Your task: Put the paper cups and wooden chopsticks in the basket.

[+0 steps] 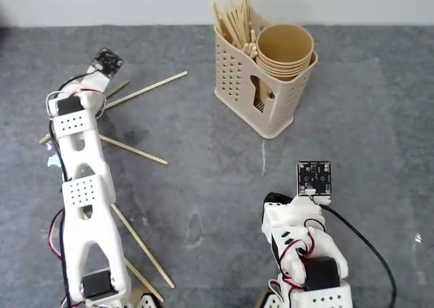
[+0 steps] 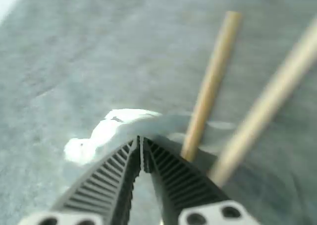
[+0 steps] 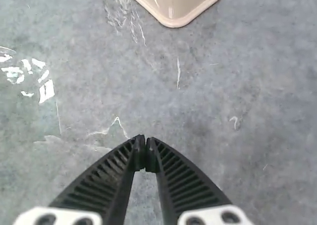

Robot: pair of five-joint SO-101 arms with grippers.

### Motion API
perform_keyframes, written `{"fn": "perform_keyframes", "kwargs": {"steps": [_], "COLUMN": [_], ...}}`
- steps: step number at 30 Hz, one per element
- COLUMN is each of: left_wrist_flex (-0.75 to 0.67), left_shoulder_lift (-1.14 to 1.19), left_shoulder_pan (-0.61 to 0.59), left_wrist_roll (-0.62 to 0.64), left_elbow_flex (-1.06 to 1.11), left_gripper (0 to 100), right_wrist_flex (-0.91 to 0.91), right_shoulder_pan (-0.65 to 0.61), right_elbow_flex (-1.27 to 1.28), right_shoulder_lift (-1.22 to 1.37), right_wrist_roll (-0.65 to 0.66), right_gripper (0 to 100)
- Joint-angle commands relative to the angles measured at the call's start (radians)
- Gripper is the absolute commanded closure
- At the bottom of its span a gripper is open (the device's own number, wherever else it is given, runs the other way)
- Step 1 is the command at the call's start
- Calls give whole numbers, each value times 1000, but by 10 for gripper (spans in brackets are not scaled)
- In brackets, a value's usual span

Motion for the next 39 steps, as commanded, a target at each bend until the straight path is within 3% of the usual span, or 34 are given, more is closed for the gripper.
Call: {"fn": "perform_keyframes", "kwargs": {"steps": [1,7,15,22,28,32,39], "left_wrist_flex": [233,494,483,287,-15,-37,176], "left_shoulder_lift": [-107,-196,-264,-235,-135,-32,-23], "left_shoulder_pan": [51,126,141,97,40,54,95], "left_wrist_roll": [-55,-94,-91,92,281,180,11], "left_elbow_flex": [-56,-54,-54,-53,-51,-50,-56], "left_gripper": [987,987,986,957,924,928,987], "right_wrist_flex": [-22,-22,-22,-22,-22,-22,-22], "right_shoulder_pan": [7,7,7,7,7,7,7], "right_elbow_flex": [-6,-6,-6,-8,-8,-8,-8], "right_shoulder_lift": [-12,-12,-12,-12,-12,-12,-12], "right_wrist_roll": [-3,-3,-3,-5,-6,-6,-6], "right_gripper": [984,984,982,980,982,983,983]}}
